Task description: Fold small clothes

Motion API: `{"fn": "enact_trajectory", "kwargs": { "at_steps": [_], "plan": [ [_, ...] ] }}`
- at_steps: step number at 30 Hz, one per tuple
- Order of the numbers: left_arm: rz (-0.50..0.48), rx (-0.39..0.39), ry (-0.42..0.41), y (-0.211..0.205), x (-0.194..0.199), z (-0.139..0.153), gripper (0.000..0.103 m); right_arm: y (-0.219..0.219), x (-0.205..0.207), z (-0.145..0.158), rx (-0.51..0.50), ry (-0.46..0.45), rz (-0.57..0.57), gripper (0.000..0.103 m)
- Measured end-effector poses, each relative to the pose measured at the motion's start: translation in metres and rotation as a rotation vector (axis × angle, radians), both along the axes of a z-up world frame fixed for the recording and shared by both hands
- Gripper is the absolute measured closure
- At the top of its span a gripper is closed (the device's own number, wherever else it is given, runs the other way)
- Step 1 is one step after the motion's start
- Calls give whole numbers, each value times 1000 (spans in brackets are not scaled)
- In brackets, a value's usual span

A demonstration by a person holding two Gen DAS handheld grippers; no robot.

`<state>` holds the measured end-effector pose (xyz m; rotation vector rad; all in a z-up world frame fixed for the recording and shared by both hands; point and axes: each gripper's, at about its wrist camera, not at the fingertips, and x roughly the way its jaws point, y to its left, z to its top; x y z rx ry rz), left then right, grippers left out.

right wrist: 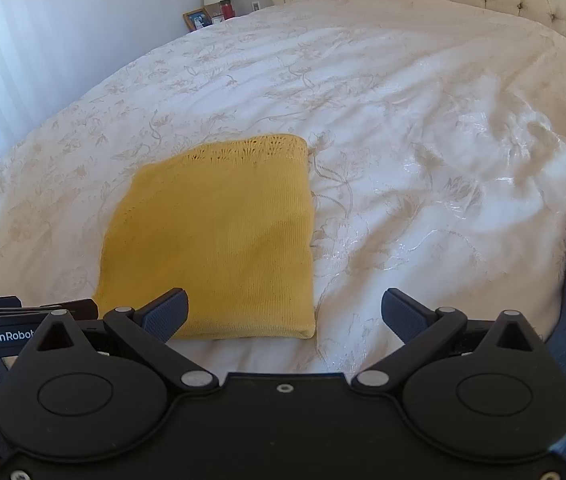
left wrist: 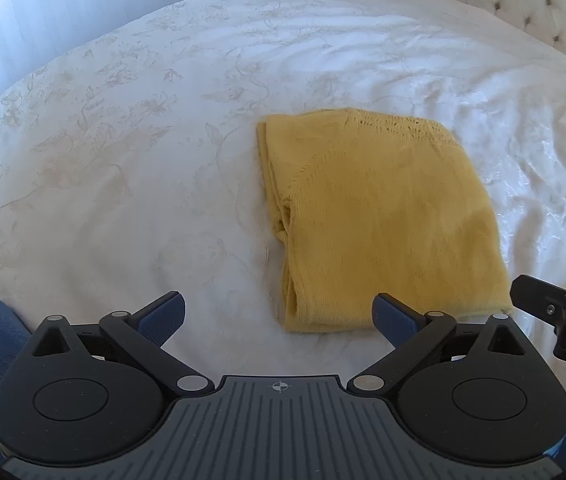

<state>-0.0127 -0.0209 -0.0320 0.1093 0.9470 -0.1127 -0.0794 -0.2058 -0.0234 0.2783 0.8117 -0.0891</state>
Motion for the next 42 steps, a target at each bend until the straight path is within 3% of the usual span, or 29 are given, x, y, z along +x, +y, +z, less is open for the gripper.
{"fn": "enact_trajectory", "kwargs": {
  "at_steps": [42],
  "plan": [
    [-2, -14, 46, -1, 9, -8, 2, 5, 11, -6, 12, 32, 21, 1]
  ]
}}
